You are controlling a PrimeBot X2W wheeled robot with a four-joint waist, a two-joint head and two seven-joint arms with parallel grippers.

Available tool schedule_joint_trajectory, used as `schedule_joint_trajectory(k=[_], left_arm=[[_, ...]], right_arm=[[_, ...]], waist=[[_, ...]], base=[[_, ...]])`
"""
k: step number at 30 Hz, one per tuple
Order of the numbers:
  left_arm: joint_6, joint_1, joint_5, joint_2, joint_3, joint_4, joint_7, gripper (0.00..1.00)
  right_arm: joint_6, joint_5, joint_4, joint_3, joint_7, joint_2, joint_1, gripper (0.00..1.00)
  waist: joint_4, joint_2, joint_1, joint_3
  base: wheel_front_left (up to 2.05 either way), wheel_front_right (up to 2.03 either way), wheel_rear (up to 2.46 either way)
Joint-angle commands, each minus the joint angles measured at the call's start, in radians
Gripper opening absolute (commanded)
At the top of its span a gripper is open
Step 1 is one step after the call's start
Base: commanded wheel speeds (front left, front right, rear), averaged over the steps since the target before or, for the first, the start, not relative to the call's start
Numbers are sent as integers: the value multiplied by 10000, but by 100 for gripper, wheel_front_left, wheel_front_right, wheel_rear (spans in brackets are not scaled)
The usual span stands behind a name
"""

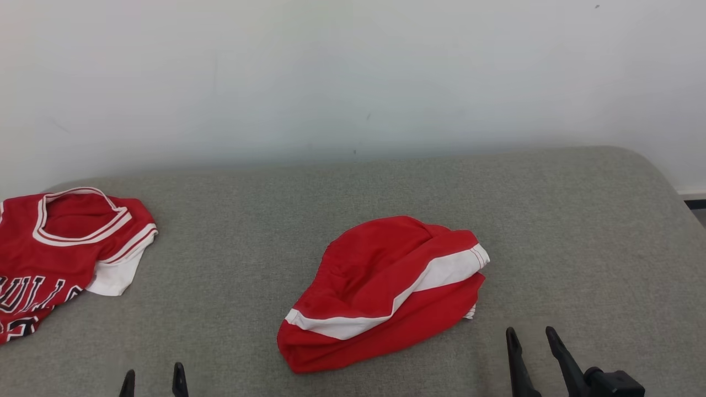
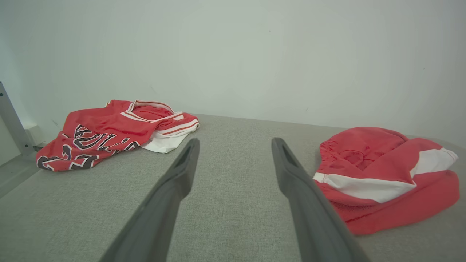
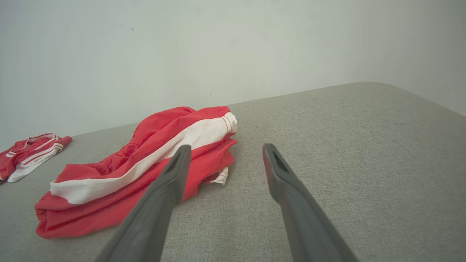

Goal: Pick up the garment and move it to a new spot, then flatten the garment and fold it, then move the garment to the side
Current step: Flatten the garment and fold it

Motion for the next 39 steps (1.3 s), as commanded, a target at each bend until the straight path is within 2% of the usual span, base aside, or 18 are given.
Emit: schedule_joint_trajectory(k=[1,6,29,35,39], left_arm=[[-72,196,122,-38,72,95,-33,100],[-240,386,366,-44,91,307,-33,100],[-123,342,333,-47,-354,724,-33,100],[-263,209,-4,-49,-459,1036,-32,100],[-540,-237,-340,13,-496,1543,-33,100]], right_arm=[[39,-139,-10,78,51,20,135,100],[39,-262,10,107,124,19,248,100],[39,62,383,336,-11,19,-70,100],[39,136,393,338,10,20,-190,100],[39,-16,378,454,252,20,-416,100]], waist=[[91,1,0,-52],[176,1,0,-97],[-78,1,0,-13],[-157,1,0,44],[-215,1,0,138]], base=[[0,0,0],[0,0,0],[0,0,0],[0,0,0],[0,0,0]])
